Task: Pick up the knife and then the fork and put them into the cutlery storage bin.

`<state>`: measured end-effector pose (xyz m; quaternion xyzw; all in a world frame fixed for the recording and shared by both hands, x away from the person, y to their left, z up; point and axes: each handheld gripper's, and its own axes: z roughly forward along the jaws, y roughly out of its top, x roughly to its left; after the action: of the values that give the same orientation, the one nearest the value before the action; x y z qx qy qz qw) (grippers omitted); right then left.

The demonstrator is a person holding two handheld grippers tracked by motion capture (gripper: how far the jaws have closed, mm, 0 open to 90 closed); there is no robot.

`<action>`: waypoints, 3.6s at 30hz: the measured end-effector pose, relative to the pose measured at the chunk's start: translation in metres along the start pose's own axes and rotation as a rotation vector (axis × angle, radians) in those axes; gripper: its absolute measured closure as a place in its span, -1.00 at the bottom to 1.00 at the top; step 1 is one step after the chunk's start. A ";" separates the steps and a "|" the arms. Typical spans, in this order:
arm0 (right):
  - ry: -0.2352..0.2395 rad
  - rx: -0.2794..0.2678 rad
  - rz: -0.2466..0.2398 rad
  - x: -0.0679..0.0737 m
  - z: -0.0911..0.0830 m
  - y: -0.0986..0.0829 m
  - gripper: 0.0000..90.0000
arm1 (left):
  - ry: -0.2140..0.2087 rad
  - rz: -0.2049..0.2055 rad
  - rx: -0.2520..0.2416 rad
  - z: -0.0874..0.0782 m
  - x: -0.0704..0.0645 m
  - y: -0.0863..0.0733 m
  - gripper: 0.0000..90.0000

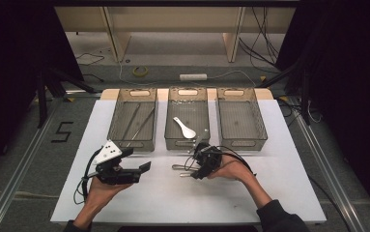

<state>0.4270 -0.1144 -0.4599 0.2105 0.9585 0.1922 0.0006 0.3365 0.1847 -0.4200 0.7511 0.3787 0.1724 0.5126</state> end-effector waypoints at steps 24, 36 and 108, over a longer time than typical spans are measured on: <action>-0.038 0.034 -0.057 0.006 0.004 0.001 0.38 | -0.005 0.010 0.000 -0.001 -0.002 -0.001 -0.67; -0.028 0.059 -0.089 0.012 0.003 0.003 0.69 | -0.006 0.010 -0.003 -0.001 -0.003 0.000 -0.67; -0.199 -0.243 0.140 -0.056 -0.115 -0.004 0.79 | 0.005 -0.007 -0.026 -0.003 0.000 0.000 -0.67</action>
<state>0.4666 -0.1825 -0.3595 0.2932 0.9064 0.2847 0.1074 0.3343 0.1869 -0.4186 0.7424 0.3805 0.1774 0.5221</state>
